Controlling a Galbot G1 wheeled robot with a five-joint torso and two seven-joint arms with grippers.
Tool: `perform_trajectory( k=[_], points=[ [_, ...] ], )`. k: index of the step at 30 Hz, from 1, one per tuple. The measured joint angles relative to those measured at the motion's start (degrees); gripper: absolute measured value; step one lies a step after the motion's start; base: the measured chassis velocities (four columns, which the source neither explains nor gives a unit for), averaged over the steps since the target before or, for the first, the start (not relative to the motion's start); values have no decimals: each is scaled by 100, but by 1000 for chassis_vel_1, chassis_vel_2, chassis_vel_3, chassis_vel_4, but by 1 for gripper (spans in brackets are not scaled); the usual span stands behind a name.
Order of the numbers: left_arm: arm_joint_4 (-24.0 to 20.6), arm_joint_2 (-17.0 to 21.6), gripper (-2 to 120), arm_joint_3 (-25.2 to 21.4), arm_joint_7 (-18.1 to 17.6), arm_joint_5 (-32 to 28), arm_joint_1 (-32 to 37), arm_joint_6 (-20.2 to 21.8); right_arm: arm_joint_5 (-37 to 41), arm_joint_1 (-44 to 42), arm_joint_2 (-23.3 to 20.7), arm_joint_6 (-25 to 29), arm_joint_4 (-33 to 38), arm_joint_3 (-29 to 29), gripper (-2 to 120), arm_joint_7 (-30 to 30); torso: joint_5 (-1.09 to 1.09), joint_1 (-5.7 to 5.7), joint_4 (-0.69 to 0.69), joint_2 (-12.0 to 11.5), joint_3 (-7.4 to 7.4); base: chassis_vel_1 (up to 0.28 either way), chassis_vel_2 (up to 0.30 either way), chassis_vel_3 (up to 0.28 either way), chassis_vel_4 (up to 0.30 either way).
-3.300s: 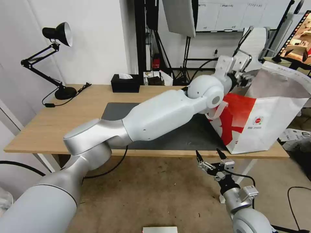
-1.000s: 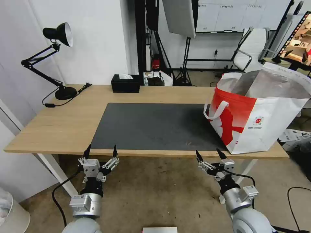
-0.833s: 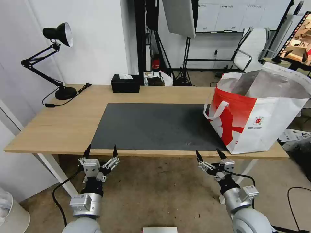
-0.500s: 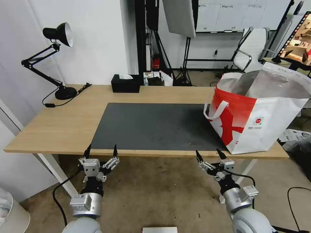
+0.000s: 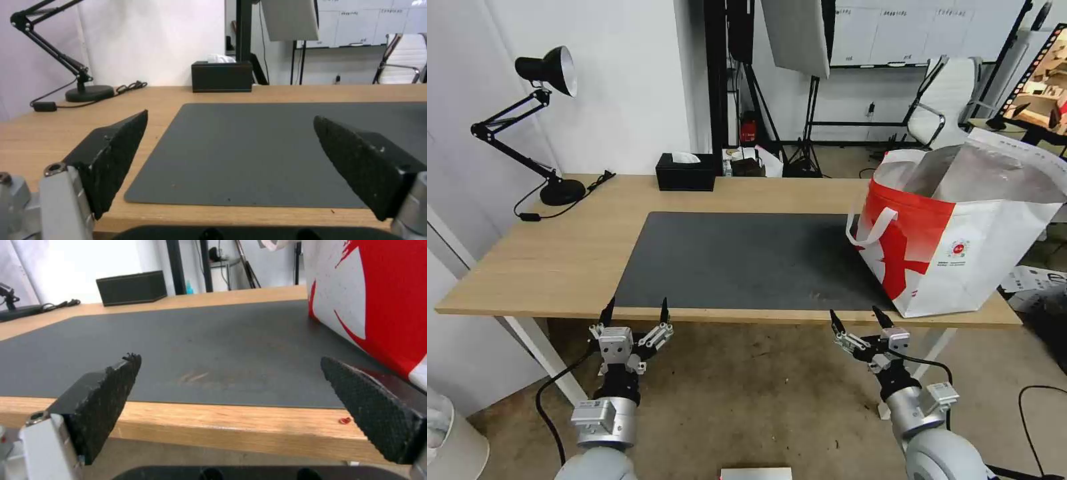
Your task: Pick up the trash from the table and place it into the takeout bag.
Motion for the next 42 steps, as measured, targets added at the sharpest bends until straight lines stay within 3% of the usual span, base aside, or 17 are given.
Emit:
perform_trajectory(
  k=[42],
  points=[
    [1, 1, 100, 1, 1, -2, 0, 1, 0, 0, 0, 0, 0, 0, 100, 0, 0, 0, 0, 0, 0, 0, 0, 0, 0]
  ],
)
